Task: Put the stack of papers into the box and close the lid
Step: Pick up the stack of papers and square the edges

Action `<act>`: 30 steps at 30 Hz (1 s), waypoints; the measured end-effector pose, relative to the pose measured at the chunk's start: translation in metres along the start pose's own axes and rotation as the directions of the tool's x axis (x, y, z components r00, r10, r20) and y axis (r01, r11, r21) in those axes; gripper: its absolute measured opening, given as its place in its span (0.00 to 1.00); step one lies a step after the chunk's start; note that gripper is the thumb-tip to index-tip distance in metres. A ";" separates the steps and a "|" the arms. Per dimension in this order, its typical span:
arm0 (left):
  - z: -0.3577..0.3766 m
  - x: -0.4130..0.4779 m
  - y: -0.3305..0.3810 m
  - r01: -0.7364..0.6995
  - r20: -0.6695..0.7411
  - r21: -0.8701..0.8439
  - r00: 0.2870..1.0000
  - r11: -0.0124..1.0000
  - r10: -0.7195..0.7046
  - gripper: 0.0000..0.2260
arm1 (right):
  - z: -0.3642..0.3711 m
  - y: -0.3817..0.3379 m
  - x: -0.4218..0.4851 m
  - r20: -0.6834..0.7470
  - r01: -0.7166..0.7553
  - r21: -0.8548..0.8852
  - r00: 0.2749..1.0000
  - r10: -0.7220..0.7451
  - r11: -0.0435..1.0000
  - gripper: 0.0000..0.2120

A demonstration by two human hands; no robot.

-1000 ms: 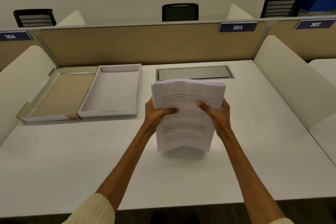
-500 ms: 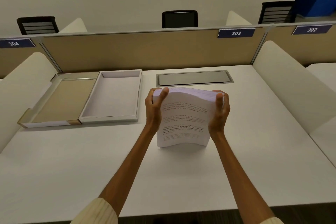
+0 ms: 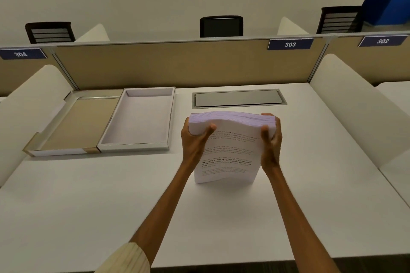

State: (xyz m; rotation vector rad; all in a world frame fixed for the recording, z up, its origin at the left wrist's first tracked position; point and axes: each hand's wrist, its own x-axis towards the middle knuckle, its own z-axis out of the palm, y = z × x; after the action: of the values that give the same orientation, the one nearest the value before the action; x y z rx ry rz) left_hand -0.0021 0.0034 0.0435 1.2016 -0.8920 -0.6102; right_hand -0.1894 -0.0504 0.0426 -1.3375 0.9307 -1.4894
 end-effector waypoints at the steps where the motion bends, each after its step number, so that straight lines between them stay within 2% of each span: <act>1: -0.001 -0.002 -0.004 -0.005 0.011 -0.011 1.000 1.000 0.005 0.33 | -0.002 0.004 -0.004 0.021 -0.023 -0.004 1.000 0.023 1.000 0.32; 3: -0.003 -0.005 -0.015 0.001 0.053 -0.024 0.999 1.000 0.000 0.26 | -0.005 0.016 -0.009 0.045 -0.073 -0.030 0.996 0.074 0.997 0.31; 6: -0.009 -0.012 -0.032 0.080 0.107 0.025 0.991 0.996 -0.083 0.19 | -0.012 0.036 -0.016 0.088 -0.145 -0.114 0.984 0.156 0.983 0.32; 10: -0.015 -0.017 -0.047 0.110 0.107 0.124 0.987 0.986 -0.124 0.24 | -0.015 0.043 -0.018 0.087 -0.226 -0.123 0.968 0.237 0.966 0.19; 14: -0.016 -0.019 -0.045 0.084 0.098 0.109 0.991 0.990 -0.095 0.21 | -0.015 0.040 -0.021 0.087 -0.241 -0.099 0.964 0.250 0.965 0.16; 16: -0.020 -0.022 -0.048 0.071 0.106 0.099 0.991 0.993 -0.081 0.21 | -0.015 0.041 -0.028 0.087 -0.257 -0.077 0.961 0.263 0.963 0.16; 21: -0.030 -0.026 -0.061 0.135 0.099 0.121 0.984 0.983 -0.147 0.28 | -0.010 0.041 -0.035 0.093 -0.293 -0.083 0.949 0.300 0.952 0.15; 25: -0.026 -0.024 -0.062 0.172 0.045 0.172 0.982 0.970 -0.182 0.27 | -0.003 0.034 -0.027 0.085 -0.281 -0.102 0.953 0.289 0.954 0.12; 30: -0.020 -0.014 -0.056 0.266 -0.011 0.349 0.960 0.899 -0.280 0.29 | -0.001 0.039 -0.013 0.014 -0.409 -0.174 0.909 0.418 0.896 0.22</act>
State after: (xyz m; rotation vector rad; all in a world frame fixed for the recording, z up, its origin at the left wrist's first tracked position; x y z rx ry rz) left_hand 0.0105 0.0099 -0.0157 1.6600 -0.8941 -0.7224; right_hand -0.1849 -0.0497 0.0020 -1.1930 1.2425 -1.0630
